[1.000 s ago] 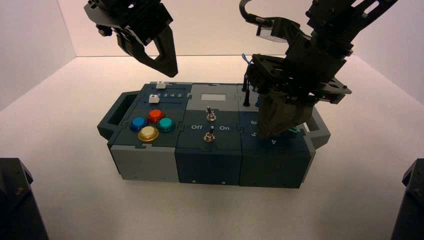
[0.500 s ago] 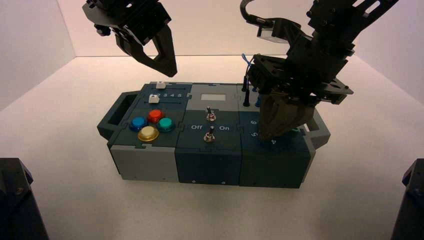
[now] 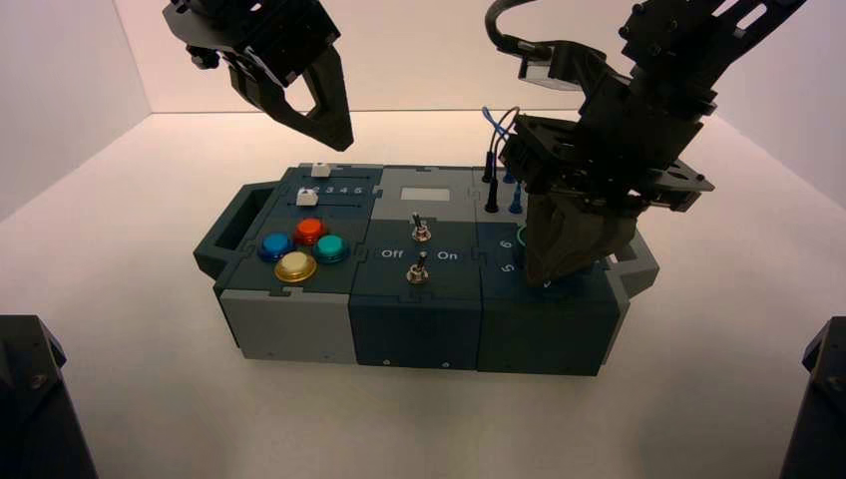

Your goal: Turn the knob to position 3.

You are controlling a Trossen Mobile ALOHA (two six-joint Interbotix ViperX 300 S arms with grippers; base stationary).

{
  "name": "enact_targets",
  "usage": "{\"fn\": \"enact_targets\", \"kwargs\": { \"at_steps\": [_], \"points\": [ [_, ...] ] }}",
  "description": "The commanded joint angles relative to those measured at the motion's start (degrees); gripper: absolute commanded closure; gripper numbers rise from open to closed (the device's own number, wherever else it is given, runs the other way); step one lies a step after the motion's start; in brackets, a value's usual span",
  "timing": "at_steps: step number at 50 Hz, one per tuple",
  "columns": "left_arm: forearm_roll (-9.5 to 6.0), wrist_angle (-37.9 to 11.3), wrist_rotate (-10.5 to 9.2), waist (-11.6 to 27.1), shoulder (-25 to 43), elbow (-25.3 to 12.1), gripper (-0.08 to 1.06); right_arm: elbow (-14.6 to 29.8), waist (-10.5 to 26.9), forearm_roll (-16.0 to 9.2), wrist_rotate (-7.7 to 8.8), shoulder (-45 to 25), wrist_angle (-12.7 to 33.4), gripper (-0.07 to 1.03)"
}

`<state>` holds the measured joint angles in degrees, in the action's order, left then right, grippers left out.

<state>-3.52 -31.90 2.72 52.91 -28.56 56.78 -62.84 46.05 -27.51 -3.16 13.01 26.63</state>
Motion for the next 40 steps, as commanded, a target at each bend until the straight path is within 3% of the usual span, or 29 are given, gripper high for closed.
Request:
{"fn": "enact_targets", "kwargs": {
  "at_steps": [1, 40],
  "points": [
    [0.09, 0.18, 0.35, 0.26, -0.53, -0.53, 1.01, 0.79, -0.18, -0.18, -0.35, 0.88, -0.26, 0.99],
    [0.09, 0.18, 0.26, 0.44, -0.79, -0.35, 1.01, -0.70, -0.88, -0.09, -0.35, 0.97, -0.18, 0.99]
  ]
}}
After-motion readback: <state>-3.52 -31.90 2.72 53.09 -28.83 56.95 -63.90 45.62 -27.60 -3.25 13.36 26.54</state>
